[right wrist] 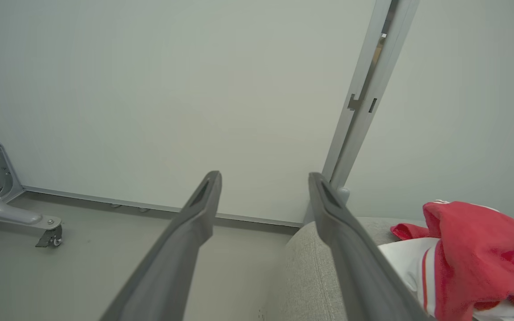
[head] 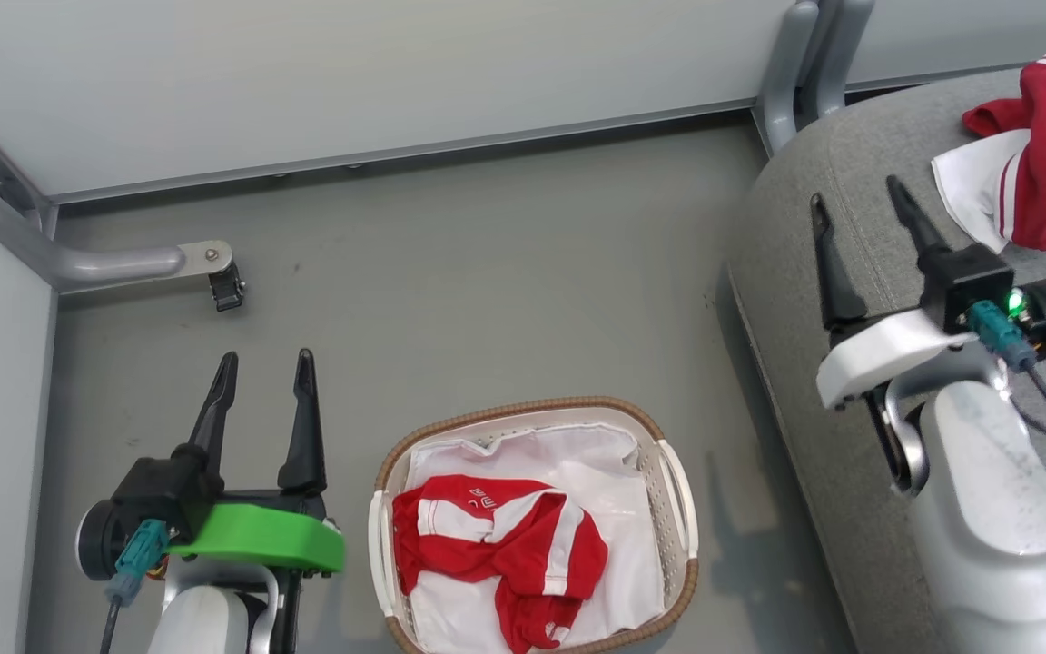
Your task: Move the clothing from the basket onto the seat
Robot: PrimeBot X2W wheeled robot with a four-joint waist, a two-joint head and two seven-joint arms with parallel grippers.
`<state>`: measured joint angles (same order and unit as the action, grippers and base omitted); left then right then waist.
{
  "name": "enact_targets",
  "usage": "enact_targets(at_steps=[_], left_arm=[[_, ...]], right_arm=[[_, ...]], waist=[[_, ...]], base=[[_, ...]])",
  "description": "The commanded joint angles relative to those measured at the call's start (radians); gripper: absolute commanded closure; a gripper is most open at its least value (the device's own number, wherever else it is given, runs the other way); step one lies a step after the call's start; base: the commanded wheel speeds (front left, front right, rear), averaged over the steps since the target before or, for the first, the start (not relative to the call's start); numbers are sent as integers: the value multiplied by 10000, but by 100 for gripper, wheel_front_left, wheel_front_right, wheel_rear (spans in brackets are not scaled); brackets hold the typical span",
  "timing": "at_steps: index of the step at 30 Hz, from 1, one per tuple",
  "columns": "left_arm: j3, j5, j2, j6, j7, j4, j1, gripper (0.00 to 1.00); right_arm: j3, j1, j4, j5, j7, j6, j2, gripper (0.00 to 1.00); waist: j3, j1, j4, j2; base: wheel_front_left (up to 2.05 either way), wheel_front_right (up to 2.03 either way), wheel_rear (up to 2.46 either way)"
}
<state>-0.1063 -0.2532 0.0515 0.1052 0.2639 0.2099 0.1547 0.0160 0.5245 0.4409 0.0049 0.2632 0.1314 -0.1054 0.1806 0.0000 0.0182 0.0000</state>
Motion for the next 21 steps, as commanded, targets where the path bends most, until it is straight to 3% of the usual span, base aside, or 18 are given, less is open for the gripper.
enact_targets(at_steps=[1,6,21], left_arm=[[124,22,-2,-44,9,-58,-251,0],[220,-226,-6,-96,9,-66,-656,0],[123,-344,-5,-130,7,154,-1063,0]], right_arm=[[50,-408,-112,41,24,-14,126,0],[281,-1463,-353,425,24,-14,485,0],[584,-2746,-939,1138,24,-14,530,0]], waist=[[-213,0,187,0],[-351,0,284,0],[-599,0,241,0]], base=[[0,0,0],[0,0,0],[0,0,0]])
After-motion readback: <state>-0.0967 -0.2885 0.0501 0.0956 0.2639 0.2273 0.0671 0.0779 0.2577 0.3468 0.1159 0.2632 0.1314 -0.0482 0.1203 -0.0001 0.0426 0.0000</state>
